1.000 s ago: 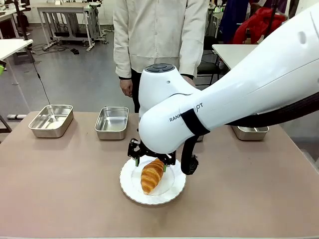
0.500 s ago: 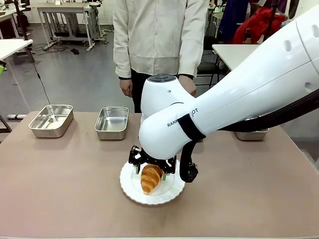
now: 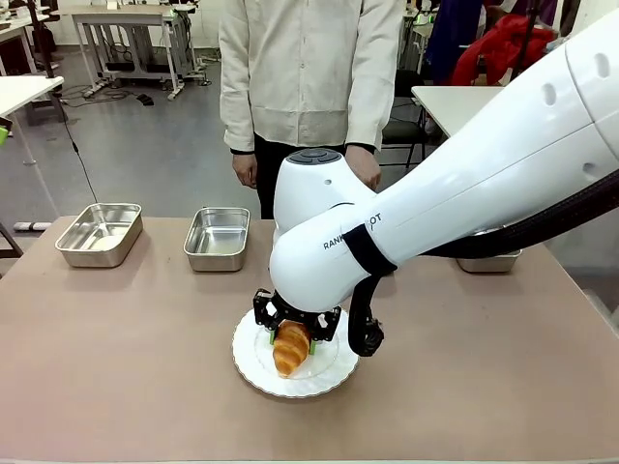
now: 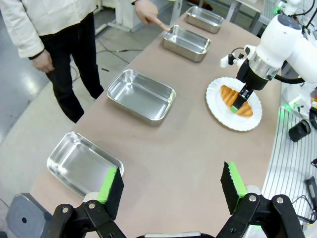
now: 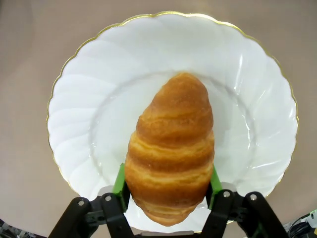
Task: Place the bread in the container.
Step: Place the Butter Roll into the Airtight Container indicated by the human.
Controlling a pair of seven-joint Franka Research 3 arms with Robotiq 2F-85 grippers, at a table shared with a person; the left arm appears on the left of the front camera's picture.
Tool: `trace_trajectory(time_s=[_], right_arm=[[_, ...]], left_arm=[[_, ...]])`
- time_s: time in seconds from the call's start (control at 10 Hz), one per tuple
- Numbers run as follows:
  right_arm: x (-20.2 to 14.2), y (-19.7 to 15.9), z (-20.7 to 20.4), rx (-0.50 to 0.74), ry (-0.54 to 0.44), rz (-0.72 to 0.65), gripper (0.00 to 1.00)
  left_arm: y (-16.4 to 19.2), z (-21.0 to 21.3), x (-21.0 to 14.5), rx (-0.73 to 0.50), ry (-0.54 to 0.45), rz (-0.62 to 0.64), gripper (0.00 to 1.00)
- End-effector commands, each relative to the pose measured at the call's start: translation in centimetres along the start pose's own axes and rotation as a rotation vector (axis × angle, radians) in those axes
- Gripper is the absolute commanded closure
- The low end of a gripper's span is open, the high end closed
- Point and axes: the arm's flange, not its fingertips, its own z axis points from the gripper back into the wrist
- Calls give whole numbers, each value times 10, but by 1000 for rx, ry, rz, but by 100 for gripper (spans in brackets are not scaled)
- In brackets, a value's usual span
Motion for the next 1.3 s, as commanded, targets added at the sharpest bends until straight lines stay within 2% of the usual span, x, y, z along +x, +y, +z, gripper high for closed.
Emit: trace_trajectory(time_s=[0.0, 0.1, 0.2, 0.3, 0.7, 0.8, 1.2], right_arm=[[0, -2, -2, 6, 12, 21, 60], [1, -2, -3, -10, 14, 12, 45], [2, -1, -4, -43, 60, 13, 45], [0, 0, 1, -1, 0, 0, 45], [1, 1, 2, -7, 5, -3, 43], [10, -4, 7, -37, -31, 36, 45], [47, -39, 97, -11, -140, 144, 45]], left_arm=[[-2, 2, 1, -8, -21, -15, 0], [-2, 2, 1, -8, -21, -15, 0], [-2, 2, 1, -8, -21, -15, 0], [-2, 2, 1, -8, -21, -15, 0], [-2, 2, 1, -8, -21, -15, 0], [-2, 2, 1, -8, -21, -15, 0], [-2, 2, 1, -8, -21, -15, 0]])
